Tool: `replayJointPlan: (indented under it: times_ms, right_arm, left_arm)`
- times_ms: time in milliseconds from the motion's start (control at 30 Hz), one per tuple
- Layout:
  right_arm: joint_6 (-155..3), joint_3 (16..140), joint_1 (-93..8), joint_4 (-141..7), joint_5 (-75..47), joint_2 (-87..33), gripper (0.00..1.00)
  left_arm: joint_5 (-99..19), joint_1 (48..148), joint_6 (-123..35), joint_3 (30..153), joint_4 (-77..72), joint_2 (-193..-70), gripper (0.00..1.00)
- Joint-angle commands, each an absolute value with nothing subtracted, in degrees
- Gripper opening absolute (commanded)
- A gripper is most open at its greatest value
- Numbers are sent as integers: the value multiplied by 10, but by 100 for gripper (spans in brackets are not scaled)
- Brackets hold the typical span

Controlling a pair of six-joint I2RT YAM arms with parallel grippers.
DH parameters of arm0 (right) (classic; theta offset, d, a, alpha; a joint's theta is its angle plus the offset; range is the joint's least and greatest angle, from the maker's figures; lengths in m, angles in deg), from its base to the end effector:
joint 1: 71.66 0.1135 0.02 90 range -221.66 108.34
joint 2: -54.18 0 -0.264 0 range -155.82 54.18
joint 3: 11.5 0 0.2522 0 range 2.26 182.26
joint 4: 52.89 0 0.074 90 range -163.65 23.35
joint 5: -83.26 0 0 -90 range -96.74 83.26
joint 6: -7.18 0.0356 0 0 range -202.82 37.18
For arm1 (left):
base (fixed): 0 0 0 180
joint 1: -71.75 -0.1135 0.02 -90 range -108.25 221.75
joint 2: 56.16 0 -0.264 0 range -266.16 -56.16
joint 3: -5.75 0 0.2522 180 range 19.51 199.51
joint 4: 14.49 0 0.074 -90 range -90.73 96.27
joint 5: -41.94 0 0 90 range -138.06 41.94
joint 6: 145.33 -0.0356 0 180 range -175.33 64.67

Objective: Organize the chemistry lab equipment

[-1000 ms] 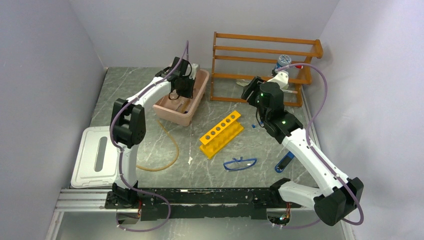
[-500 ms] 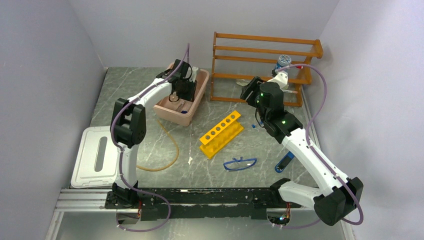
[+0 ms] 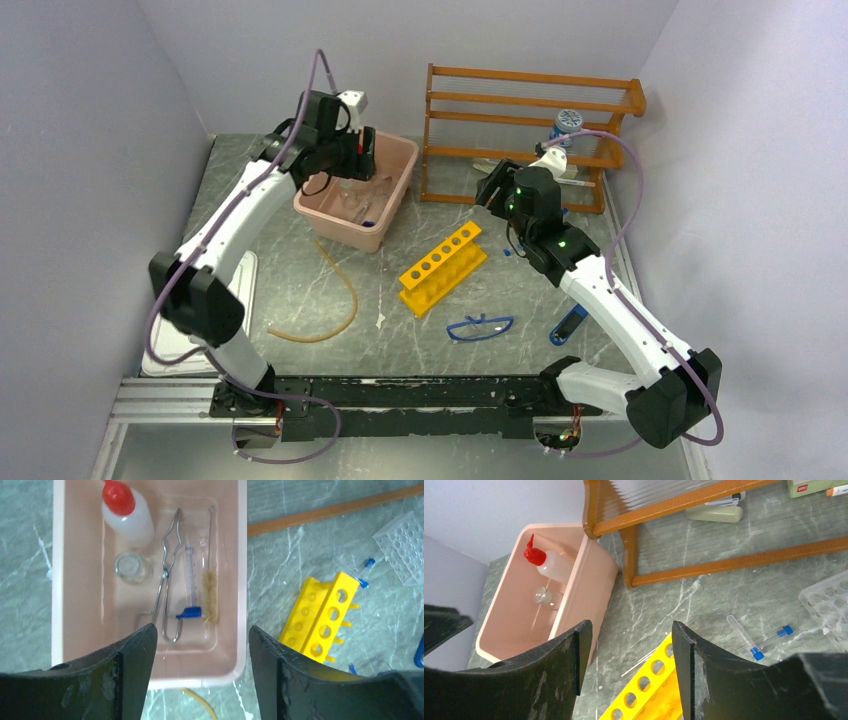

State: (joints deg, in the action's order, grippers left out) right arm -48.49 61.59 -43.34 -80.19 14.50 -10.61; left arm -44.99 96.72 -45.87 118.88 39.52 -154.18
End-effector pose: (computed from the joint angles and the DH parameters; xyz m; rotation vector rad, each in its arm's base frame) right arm 0.2336 0.1113 0.3539 0.3500 1.8659 0.3964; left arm 0.3487 -0.1645 0.3719 0.3361 2.2518 -0.3804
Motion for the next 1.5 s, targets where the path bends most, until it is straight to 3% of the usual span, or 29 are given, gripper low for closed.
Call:
replayJointPlan:
  times_ms: [0,233,400,567,933,1200,1467]
  right_arm:
    - [-483,611,-438,-793,122,-116,63]
    - [-472,621,-438,-846,118,-124,63]
    - [-435,597,-439,-927,138,-107,63]
    - [-389,561,-475,-971,113,-92,63]
    - [-355,489,-616,-996,16,-69,63]
    - [-325,425,-704,-994,-54,-14,63]
    - [-313,396,-713,-979,-65,25,63]
  left_arm:
    - [-477,970,-429,1114,451,-1484,72]
    - [-362,990,-437,969,414,-1364,72]
    - [-264,1076,-435,898,298,-1301,71]
    - [-247,1169,-436,864,184,-1299,71]
    - [-299,1341,-529,904,79,-1484,69]
    - [-271,1346,-567,959,79,-1606,71]
    - [-283,1357,-586,996,116,-1684,63]
